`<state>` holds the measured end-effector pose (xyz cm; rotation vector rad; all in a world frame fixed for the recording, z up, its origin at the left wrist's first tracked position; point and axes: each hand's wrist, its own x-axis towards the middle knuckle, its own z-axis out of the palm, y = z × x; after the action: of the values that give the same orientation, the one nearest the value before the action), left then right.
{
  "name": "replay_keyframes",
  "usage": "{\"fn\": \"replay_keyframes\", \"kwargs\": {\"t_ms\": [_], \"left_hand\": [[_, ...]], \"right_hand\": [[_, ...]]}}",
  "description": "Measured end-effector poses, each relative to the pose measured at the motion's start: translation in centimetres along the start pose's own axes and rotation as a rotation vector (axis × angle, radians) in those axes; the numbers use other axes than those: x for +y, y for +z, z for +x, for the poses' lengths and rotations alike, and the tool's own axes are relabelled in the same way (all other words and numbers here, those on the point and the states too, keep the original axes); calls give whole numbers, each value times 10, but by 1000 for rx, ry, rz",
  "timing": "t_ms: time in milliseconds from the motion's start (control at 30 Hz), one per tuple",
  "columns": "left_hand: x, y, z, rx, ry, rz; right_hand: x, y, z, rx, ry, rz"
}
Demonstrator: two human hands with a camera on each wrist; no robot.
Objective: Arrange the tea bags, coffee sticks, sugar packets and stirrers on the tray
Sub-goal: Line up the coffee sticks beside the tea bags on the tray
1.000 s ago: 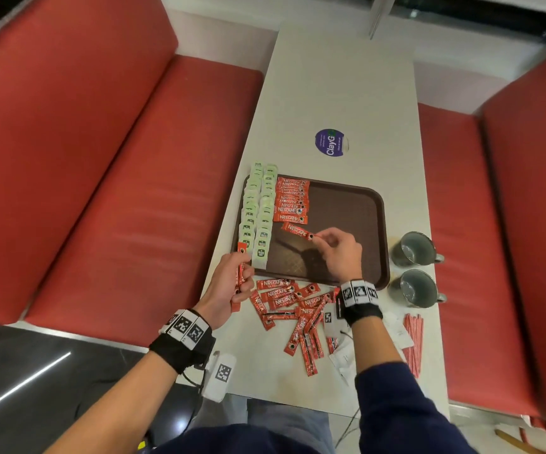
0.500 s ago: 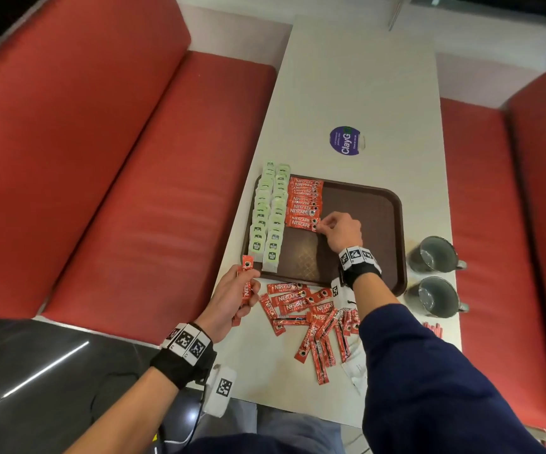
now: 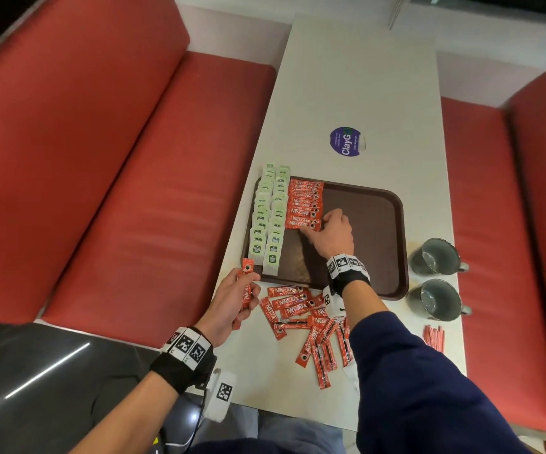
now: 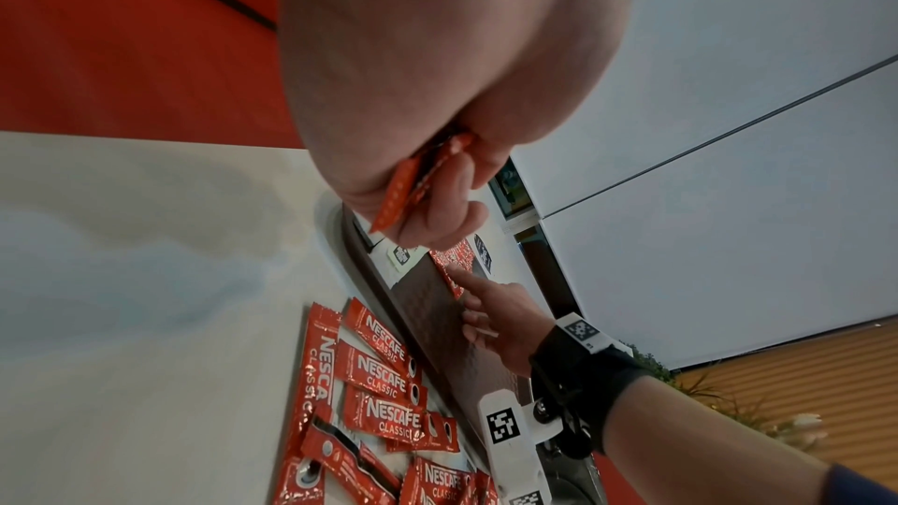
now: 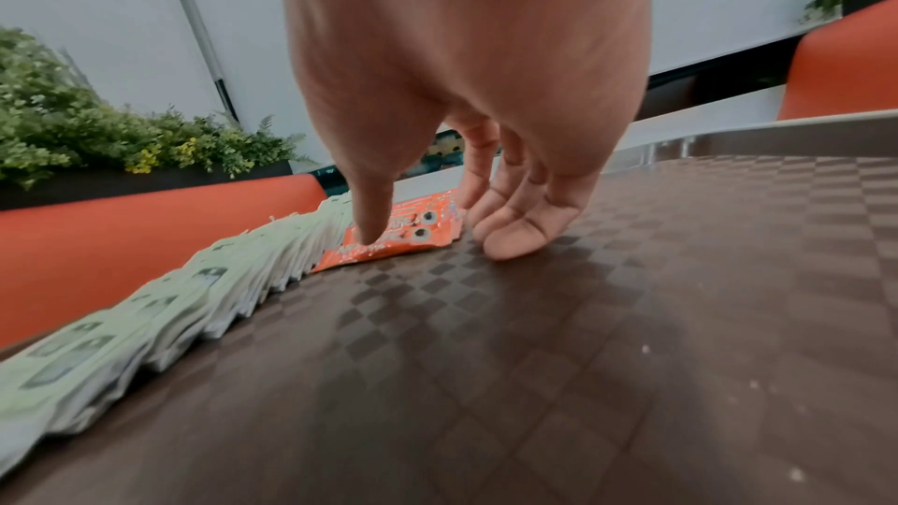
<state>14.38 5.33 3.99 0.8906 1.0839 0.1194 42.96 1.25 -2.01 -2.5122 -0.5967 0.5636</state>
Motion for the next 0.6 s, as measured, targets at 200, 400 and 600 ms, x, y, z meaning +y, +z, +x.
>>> {"fn": "replay_keyframes", "kwargs": {"t_ms": [200, 400, 600], "left_hand": [[1, 1, -2, -2, -10, 15], [8, -2, -6, -24, -2, 48], [20, 0, -18, -63, 71, 104]], "right_hand": [[-11, 9, 1, 4, 83, -50], [-20, 12, 0, 30, 129, -102], [-24, 10, -5, 24, 154, -79]]}}
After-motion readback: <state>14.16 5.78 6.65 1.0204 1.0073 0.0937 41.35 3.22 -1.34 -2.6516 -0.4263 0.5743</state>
